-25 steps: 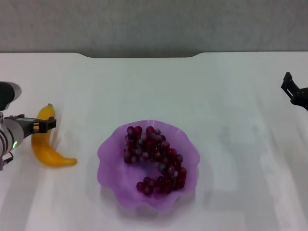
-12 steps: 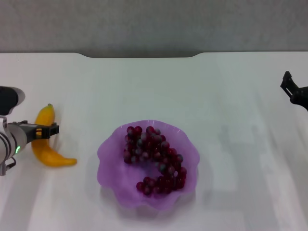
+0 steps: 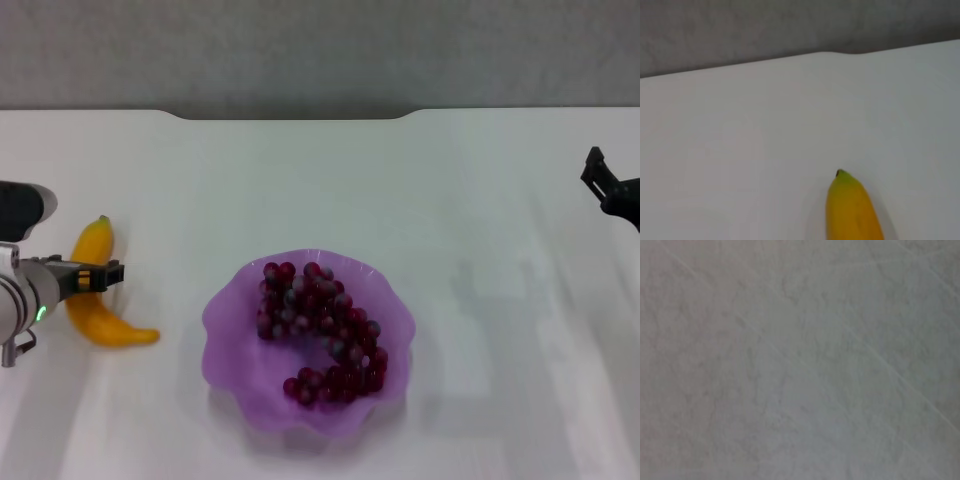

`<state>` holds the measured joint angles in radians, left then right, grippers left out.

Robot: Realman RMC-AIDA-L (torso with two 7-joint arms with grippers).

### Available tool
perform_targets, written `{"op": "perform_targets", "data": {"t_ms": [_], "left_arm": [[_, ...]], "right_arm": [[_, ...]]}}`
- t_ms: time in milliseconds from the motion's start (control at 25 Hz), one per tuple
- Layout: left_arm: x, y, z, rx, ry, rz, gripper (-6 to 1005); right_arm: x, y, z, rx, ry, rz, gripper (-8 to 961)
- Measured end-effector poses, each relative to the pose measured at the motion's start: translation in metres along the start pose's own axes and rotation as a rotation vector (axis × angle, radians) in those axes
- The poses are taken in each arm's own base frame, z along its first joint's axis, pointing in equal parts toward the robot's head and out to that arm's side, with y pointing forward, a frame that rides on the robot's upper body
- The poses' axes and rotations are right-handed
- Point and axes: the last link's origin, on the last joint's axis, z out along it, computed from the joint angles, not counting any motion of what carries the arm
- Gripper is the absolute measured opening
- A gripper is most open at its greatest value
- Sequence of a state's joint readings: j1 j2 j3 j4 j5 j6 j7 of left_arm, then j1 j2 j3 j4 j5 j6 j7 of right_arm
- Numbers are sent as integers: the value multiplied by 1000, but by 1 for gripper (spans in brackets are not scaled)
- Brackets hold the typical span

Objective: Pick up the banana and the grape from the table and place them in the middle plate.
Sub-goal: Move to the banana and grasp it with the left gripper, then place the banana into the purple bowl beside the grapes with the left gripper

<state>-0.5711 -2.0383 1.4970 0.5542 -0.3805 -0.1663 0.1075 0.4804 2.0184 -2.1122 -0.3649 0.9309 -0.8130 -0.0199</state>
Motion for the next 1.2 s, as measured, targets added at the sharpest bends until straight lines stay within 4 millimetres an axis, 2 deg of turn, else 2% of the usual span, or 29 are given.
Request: {"op": "perform_targets", "data": {"t_ms": [280,480,680,800,1000,1200], "left_arm": [[-8,-3,3,11,-31,13,739],[-5,-1,3,6,-28,4,535],[3,1,1,-2,-7,-1,496],[18,5,-3,-15,40,5,491],[31,4,-7,-21,68,7,499],[51,9,-20,-52,91,21,507]], "right_arm": [[-1,2,0,-4,-3,4,836],[1,1,-2,-3,0,5,834],[2,-2,-5,5,-1,6,832],[4,-5,-7,14,3,8,831],[5,-5,-8,16,4,9,829],[5,-6,-8,20,5,8,828]]}}
